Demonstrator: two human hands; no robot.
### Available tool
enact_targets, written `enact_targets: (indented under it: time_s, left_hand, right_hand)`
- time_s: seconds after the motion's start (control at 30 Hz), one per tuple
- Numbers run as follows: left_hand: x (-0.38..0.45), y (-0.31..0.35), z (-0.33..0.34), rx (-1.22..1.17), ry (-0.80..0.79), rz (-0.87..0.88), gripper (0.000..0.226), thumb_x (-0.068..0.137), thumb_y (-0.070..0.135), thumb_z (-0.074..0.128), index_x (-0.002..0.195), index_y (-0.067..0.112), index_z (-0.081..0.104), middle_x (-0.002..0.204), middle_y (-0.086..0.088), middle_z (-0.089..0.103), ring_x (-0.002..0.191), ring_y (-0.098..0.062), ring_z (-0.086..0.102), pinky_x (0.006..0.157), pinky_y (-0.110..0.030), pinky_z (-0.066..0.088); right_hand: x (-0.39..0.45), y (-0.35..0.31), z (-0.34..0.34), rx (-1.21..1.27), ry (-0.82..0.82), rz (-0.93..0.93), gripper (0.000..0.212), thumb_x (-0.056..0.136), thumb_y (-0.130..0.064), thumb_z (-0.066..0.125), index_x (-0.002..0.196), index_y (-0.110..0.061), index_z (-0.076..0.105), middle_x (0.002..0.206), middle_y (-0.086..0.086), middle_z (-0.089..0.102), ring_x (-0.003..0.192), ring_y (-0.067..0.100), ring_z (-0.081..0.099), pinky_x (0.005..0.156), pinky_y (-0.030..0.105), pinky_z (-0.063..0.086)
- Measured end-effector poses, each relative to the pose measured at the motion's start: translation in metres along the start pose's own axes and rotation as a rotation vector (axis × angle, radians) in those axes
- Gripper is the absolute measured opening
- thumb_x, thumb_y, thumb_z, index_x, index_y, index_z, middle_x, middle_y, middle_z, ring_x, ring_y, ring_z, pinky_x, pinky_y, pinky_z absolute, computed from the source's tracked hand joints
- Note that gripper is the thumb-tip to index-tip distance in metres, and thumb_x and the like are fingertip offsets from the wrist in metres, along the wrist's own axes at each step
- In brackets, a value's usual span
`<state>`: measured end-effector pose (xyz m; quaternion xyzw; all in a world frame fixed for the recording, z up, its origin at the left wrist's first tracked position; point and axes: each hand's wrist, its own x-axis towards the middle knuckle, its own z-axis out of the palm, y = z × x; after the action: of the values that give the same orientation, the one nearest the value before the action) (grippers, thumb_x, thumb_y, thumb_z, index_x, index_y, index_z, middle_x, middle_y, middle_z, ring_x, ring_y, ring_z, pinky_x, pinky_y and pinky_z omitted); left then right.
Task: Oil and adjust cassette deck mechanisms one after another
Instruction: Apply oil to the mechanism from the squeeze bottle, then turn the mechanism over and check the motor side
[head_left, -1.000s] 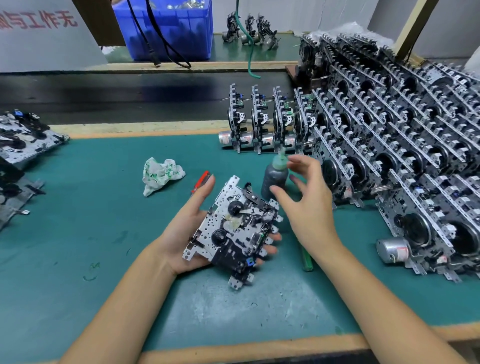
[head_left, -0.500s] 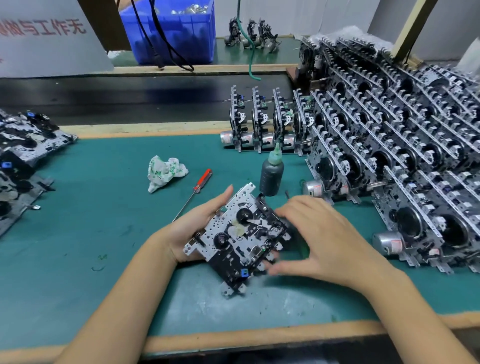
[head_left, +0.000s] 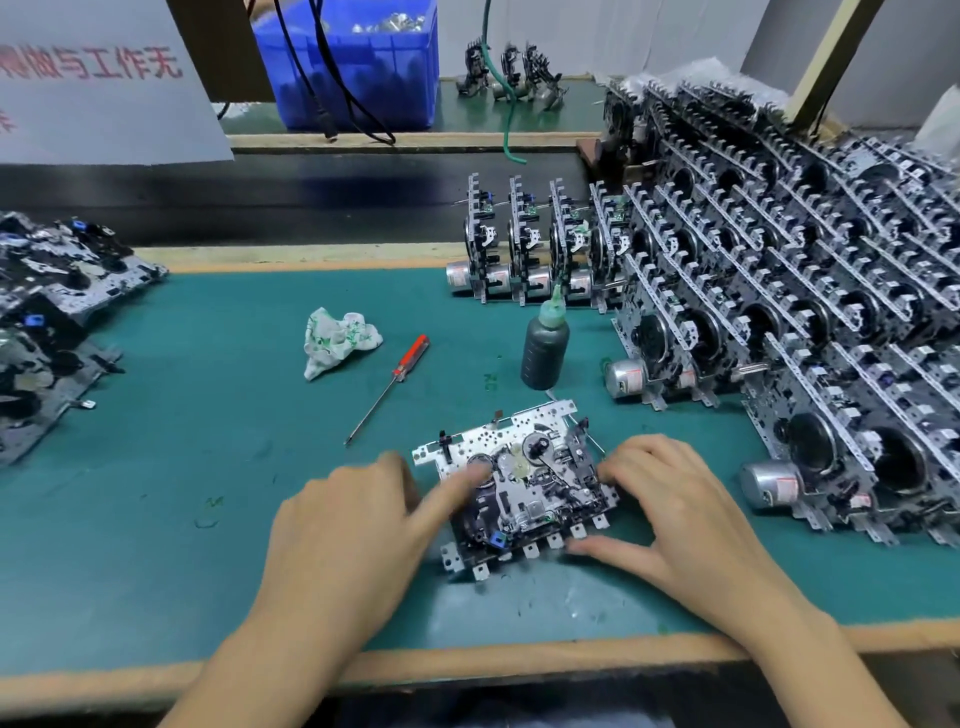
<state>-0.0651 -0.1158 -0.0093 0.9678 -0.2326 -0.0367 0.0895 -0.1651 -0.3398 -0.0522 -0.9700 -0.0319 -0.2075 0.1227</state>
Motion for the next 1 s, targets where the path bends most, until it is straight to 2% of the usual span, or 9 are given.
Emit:
enact_targets:
  time_s: [0.07,0.1,0.2,0.23,0.37,0.57,0.73,0.8,1.0]
  left_hand:
    - [-0.019,0.003,0.007,0.101,0.016,0.064,0.094,0.048,0.095,-0.017,0.078,0.031,0.045,0.07,0.01,0.057,0.069,-0.014,0.058,0.052,-0.028,0.03]
    - [-0.024,0.006,0.01,0.101,0.052,0.097,0.09,0.051,0.095,-0.012,0.08,0.032,0.046,0.072,0.011,0.058,0.07,-0.013,0.061,0.051,-0.028,0.033]
    - [-0.028,0.01,0.019,0.015,0.133,0.156,0.068,0.065,0.086,0.025,0.064,0.026,0.056,0.055,0.008,0.055,0.044,-0.018,0.058,0.037,-0.026,0.033]
    - [-0.026,0.009,0.022,-0.001,0.212,0.182,0.065,0.065,0.084,0.031,0.057,0.023,0.054,0.049,0.007,0.051,0.038,-0.02,0.054,0.035,-0.024,0.028]
    - [-0.019,0.007,0.03,-0.075,0.298,0.195,0.064,0.061,0.081,0.043,0.047,0.018,0.043,0.039,0.004,0.042,0.032,-0.02,0.046,0.038,-0.021,0.022]
    - [-0.012,0.005,0.036,-0.172,0.351,0.119,0.061,0.055,0.076,0.049,0.044,0.017,0.039,0.035,0.0,0.038,0.031,-0.022,0.044,0.036,-0.022,0.026]
    - [-0.01,-0.002,0.037,-0.208,0.309,0.245,0.069,0.056,0.084,0.049,0.048,0.016,0.039,0.038,0.003,0.04,0.033,-0.017,0.044,0.033,-0.028,0.032]
    - [-0.009,-0.002,0.038,-0.205,0.331,0.261,0.065,0.058,0.079,0.052,0.048,0.016,0.04,0.038,0.003,0.039,0.032,-0.017,0.043,0.033,-0.027,0.032]
    - [-0.007,-0.001,0.04,-0.197,0.417,0.242,0.058,0.062,0.069,0.055,0.044,0.019,0.033,0.034,0.001,0.032,0.03,-0.021,0.039,0.034,-0.023,0.027]
  right_hand:
    - [-0.001,0.0,0.001,0.019,0.01,-0.008,0.059,0.076,-0.066,0.05,0.084,-0.01,0.065,0.084,-0.002,0.06,0.085,0.019,0.055,0.081,0.023,0.037]
    - [0.0,0.0,0.002,0.03,0.022,-0.011,0.057,0.075,-0.065,0.053,0.081,-0.01,0.065,0.08,-0.002,0.059,0.081,0.02,0.055,0.078,0.025,0.039]
    - [0.002,-0.004,0.004,0.039,0.047,-0.016,0.053,0.074,-0.062,0.058,0.069,-0.01,0.064,0.069,-0.002,0.055,0.069,0.02,0.052,0.067,0.03,0.044]
    - [0.003,-0.005,0.005,0.035,0.057,-0.014,0.052,0.074,-0.062,0.058,0.067,-0.01,0.064,0.067,-0.002,0.055,0.067,0.019,0.051,0.067,0.029,0.043]
    - [0.004,-0.007,0.006,-0.006,0.094,-0.009,0.052,0.074,-0.062,0.058,0.064,-0.011,0.064,0.065,-0.003,0.056,0.065,0.016,0.05,0.07,0.02,0.031]
    - [0.001,-0.009,0.007,0.009,0.064,-0.042,0.056,0.071,-0.066,0.061,0.065,-0.011,0.06,0.065,-0.003,0.051,0.064,0.017,0.046,0.065,0.026,0.038]
    - [0.002,-0.01,0.011,-0.097,0.138,-0.018,0.047,0.076,-0.056,0.058,0.064,-0.011,0.059,0.06,-0.004,0.052,0.062,0.02,0.051,0.079,0.028,0.036]
    - [0.002,-0.008,0.011,-0.135,0.137,-0.01,0.047,0.077,-0.056,0.056,0.064,-0.01,0.06,0.06,-0.004,0.054,0.062,0.021,0.052,0.085,0.031,0.034]
    - [0.0,-0.007,0.008,-0.02,0.048,-0.024,0.053,0.069,-0.064,0.062,0.068,-0.012,0.059,0.065,-0.005,0.052,0.064,0.019,0.049,0.083,0.032,0.035]
